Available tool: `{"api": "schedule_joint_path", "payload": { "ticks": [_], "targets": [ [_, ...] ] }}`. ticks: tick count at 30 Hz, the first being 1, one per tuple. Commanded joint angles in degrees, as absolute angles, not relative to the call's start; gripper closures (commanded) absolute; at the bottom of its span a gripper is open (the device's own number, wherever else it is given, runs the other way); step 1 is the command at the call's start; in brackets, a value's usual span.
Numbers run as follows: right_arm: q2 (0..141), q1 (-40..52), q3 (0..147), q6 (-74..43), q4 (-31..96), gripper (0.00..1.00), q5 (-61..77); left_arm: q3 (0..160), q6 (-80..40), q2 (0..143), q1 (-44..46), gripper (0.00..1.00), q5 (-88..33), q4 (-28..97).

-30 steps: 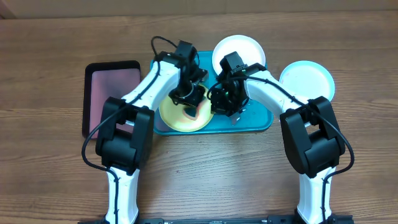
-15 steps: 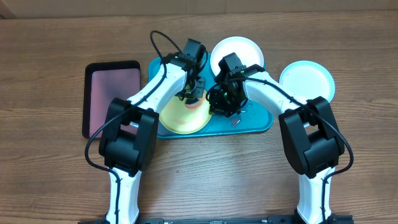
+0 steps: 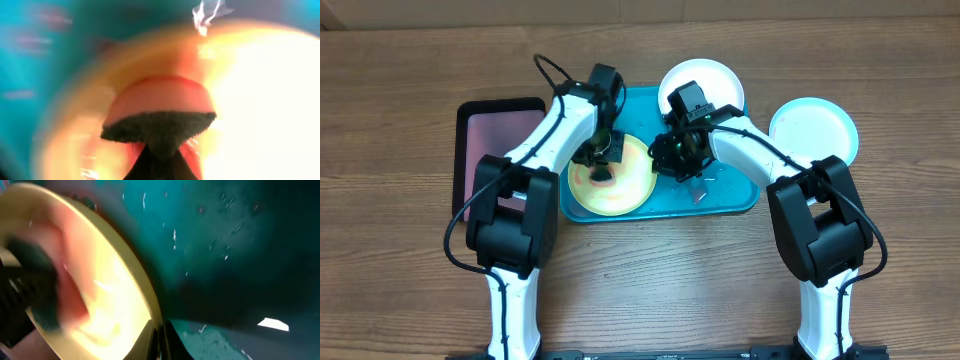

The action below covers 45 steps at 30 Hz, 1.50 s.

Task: Clean dirty plates on tray and stack at the side
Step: 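Scrub the yellow plate with the sponge while the right gripper holds it, then keep scrubbing the yellow plate's red stains with the left-held sponge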

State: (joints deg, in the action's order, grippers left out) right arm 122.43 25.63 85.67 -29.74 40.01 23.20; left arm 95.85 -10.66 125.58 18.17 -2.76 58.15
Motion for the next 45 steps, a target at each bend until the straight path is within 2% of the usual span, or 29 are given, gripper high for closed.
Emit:
{"api": "schedule_joint_path", "payload": {
  "ticks": [1,8,11,15,20,24,29,37,45],
  "targets": [
    [122.7,25.0,85.5,-33.3,37.7,0.96,22.3,95.7,6.2,126.3,19.6,0.96,-33.6,60.2],
    [122.7,25.0,85.6,-33.3,37.8,0.96,22.7,95.7,7.4,126.3,21.6,0.96,-35.0,56.5],
    [122.7,25.0,85.6,-33.3,37.8,0.96,22.8,95.7,-1.9,126.3,21.7,0.96,-23.6,50.8],
    [122.7,25.0,85.6,-33.3,38.3,0.96,22.7,95.7,-16.9,126.3,19.9,0.96,0.1,45.4],
    [122.7,25.0,85.6,-33.3,38.4,0.96,22.7,95.8,-19.6,126.3,17.6,0.96,19.0,42.9],
    [122.7,25.0,85.6,-33.3,38.4,0.96,22.5,95.8,-19.5,126.3,17.4,0.96,26.8,45.6],
    [122.7,25.0,85.6,-33.3,38.4,0.96,22.5,95.8,-15.3,126.3,18.5,0.96,18.6,53.5],
    [122.7,25.0,85.6,-33.3,38.4,0.96,22.5,95.8,11.2,126.3,21.1,0.96,-12.6,57.9],
    [122.7,25.0,85.6,-33.2,38.9,0.96,22.5,95.8,19.3,126.3,22.5,0.96,-14.9,51.9]
  ]
}}
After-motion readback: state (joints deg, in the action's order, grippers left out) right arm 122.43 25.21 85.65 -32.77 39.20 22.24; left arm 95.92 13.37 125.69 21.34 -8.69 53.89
